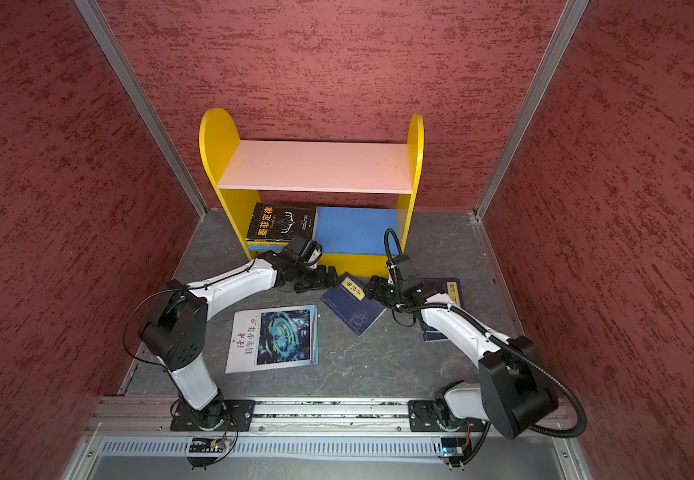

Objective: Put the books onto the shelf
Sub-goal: 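Reach both grippers to the blue yellow-labelled book on the table, then grasp the blue book with the left gripper while the right gripper pushes it upright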

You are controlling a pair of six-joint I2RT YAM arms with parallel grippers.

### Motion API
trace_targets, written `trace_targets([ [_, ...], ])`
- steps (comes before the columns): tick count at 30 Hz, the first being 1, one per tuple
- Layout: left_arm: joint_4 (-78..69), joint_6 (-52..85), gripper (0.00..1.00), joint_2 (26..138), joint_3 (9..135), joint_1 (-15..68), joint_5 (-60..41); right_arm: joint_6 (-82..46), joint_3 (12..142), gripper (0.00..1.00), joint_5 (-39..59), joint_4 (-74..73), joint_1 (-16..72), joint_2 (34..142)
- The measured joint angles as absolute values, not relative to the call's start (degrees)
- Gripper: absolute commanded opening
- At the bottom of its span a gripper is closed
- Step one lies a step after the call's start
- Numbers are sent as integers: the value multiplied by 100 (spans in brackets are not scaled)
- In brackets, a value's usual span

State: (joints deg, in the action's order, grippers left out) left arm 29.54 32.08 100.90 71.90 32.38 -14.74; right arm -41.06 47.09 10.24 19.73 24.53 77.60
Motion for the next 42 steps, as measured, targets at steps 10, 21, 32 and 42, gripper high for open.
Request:
trace_targets([
  [10, 2340, 5135, 96, 9651, 6128, 2539, -2228, -3378, 5251, 81, 797, 1382, 2427, 9496],
  [21, 1712, 6729, 97, 9491, 5669, 2685, -2652, -3089, 5306, 61, 1155, 1339, 2471, 9830],
  [32, 1992, 7220, 98, 10020, 5725, 2895, -2591, -2928, 5238, 54, 1562, 1492, 2821, 9828],
  [42, 1704, 7030, 98, 10412, 6053, 3024, -2578, -2768, 5229, 53, 1944, 1406, 2941, 9904],
])
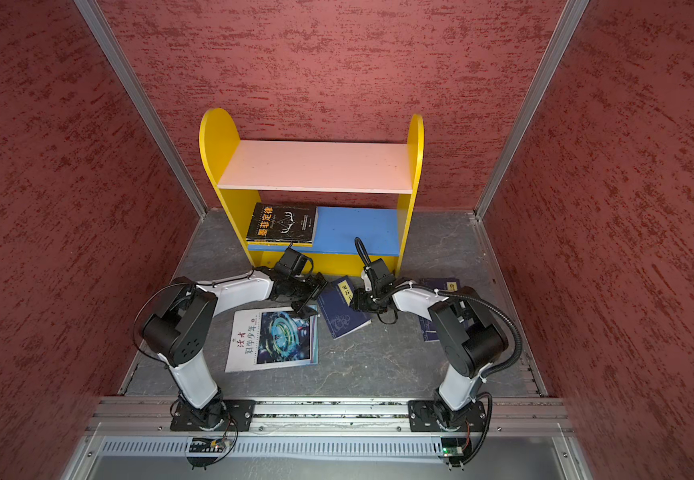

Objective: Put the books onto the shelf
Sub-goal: 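Grasp the blue book with the left gripper while the right gripper pushes it upright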

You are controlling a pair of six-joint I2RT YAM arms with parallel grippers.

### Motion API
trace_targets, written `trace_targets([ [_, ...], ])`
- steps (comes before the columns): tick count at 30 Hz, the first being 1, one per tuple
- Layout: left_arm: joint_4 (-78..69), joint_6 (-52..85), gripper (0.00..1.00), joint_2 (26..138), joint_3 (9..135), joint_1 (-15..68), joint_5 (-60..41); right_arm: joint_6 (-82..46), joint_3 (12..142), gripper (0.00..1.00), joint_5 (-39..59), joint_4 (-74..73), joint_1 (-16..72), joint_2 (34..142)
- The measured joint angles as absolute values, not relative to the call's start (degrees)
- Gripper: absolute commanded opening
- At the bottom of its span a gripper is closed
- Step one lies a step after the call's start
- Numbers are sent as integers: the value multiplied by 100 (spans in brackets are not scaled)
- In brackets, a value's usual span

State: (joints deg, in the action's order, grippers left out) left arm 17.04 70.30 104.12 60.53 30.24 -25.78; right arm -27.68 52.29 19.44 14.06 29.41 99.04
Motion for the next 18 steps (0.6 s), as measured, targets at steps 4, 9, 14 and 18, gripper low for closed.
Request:
trace_targets([
  [4, 1754, 6746, 97, 10652, 6296, 3061, -2639, -2696, 5376, 53, 2117, 1380, 2910, 10057],
  [9, 2196, 6434, 97, 10822, 6641, 3109, -2596, -2628, 5408, 53, 2220, 1380, 2873, 10101],
  [14, 1717, 6206, 95, 10685, 6337, 3133, -2617, -2547, 5454, 52, 2401, 1347, 2842, 10178],
  [18, 493, 6117, 93, 10348, 5557, 3111, -2709, -2534, 5496, 52, 2600, 1275, 2816, 10265],
])
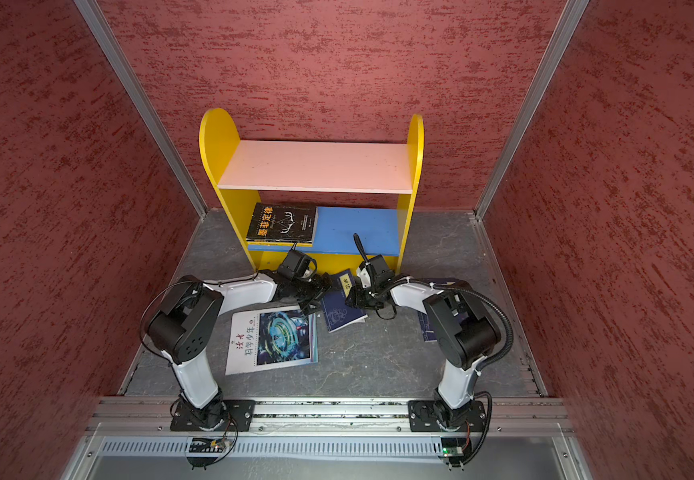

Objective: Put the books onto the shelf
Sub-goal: 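Grasp the blue book with the left gripper while the right gripper pushes it upright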

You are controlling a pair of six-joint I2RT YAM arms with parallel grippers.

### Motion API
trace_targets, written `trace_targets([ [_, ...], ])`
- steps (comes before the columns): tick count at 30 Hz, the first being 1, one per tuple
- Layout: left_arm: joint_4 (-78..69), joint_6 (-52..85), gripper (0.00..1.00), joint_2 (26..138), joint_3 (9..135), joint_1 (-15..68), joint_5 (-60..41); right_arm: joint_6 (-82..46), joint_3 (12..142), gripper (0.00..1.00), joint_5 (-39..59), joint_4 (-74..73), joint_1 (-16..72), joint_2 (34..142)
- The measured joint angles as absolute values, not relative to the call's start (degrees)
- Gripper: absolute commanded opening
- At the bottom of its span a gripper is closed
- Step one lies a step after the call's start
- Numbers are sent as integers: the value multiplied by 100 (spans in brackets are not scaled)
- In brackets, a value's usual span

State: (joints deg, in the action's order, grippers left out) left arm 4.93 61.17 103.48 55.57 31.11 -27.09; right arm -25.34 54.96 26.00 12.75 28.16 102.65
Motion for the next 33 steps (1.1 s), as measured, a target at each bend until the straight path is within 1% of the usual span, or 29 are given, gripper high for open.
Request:
trace_targets([
  [4, -884, 6132, 88, 10060, 4689, 3041, -2738, -2530, 5535, 52, 2845, 1175, 2790, 10359],
  [7, -1509, 6193, 84, 9963, 4307, 3000, -2676, -2534, 5546, 52, 2978, 1118, 2790, 10403],
  [14, -2040, 6233, 76, 9598, 4082, 2978, -2720, -2556, 5548, 53, 3262, 932, 2860, 10523],
  [18, -2215, 6250, 67, 9247, 4058, 2877, -2805, -2622, 5546, 53, 3363, 814, 2906, 10549],
  [21, -2132, 6248, 58, 9196, 4053, 2786, -2825, -2700, 5542, 53, 3385, 784, 2906, 10549],
  [25, -1625, 6176, 47, 9218, 4104, 2740, -2818, -2816, 5533, 53, 3402, 740, 2910, 10556],
  [30, -707, 5878, 39, 9402, 4576, 2751, -2794, -2982, 5500, 53, 3417, 650, 2910, 10556],
  [33, -145, 5612, 22, 9522, 4954, 2797, -2703, -3103, 5463, 53, 3430, 554, 2910, 10556],
])
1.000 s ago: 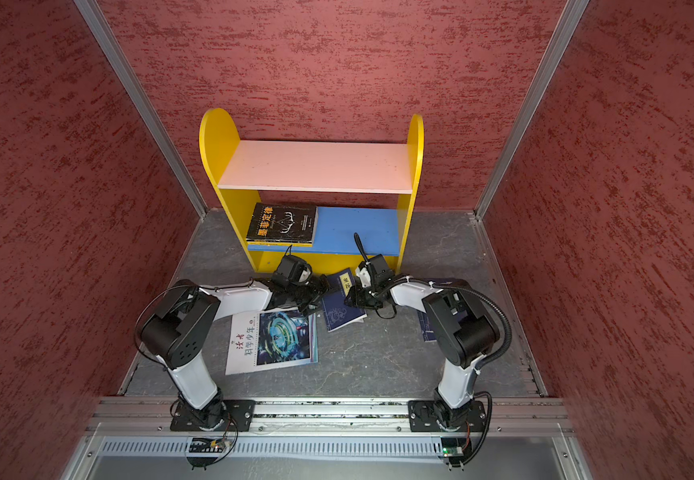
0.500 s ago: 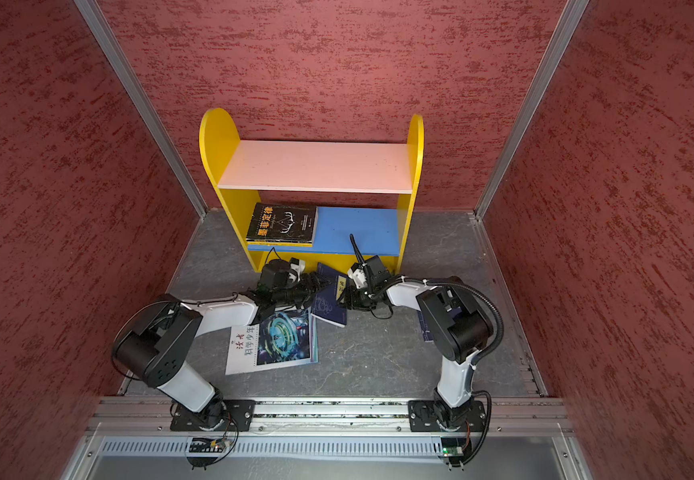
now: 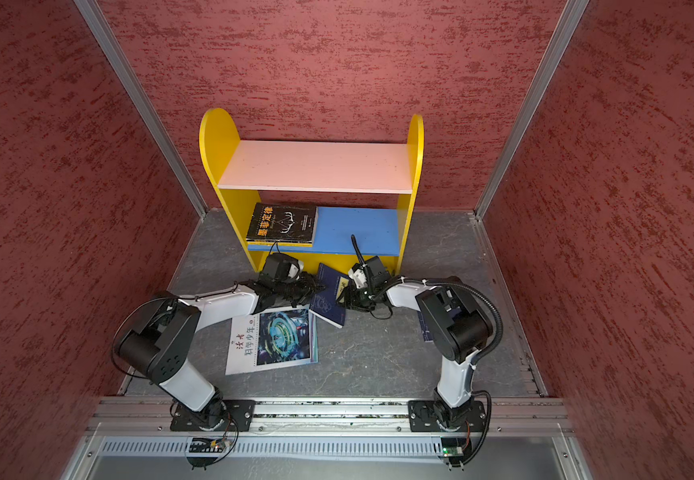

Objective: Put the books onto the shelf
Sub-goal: 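Grasp the blue book with the left gripper while the right gripper pushes it upright, then lift the blue book with both grippers toward the blue shelf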

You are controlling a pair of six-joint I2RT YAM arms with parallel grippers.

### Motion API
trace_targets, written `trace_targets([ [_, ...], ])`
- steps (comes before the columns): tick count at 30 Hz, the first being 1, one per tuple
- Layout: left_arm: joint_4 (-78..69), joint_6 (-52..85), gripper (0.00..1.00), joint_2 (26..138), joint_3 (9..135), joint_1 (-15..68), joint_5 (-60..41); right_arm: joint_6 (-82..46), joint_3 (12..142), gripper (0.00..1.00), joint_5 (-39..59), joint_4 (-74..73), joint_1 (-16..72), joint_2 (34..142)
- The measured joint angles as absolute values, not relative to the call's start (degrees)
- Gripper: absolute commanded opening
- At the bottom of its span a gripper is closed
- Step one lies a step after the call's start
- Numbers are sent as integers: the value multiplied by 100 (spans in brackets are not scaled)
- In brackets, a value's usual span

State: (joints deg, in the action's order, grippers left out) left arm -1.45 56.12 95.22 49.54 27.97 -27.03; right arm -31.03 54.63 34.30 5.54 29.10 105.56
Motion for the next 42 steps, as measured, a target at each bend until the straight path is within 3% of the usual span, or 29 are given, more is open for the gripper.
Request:
trace_targets([
  [2, 355, 5380, 16, 9592, 5253, 2860, -2530, -3181, 5437, 53, 3435, 484, 2910, 10554],
  [7, 1450, 4829, 13, 9671, 5883, 3048, -2108, -3398, 5345, 54, 3428, 355, 2910, 10495],
  [12, 1850, 4515, 11, 9570, 5968, 3020, -2211, -3653, 5092, 63, 3395, 357, 2899, 10210],
  [23, 2408, 3791, 7, 8608, 6368, 2541, -4482, -4202, 5212, 76, 3439, 523, 2596, 8619],
  [27, 2220, 3804, 5, 8333, 6504, 2425, -5085, -4473, 5299, 82, 3446, 368, 2427, 8060],
  [32, 1730, 4237, 2, 8208, 6604, 2016, -5424, -4921, 5408, 82, 3345, -110, 2255, 7815],
  [42, -196, 5642, 2, 8195, 6248, 1629, -4032, -5922, 5463, 77, 2692, -1533, 2228, 8359],
])
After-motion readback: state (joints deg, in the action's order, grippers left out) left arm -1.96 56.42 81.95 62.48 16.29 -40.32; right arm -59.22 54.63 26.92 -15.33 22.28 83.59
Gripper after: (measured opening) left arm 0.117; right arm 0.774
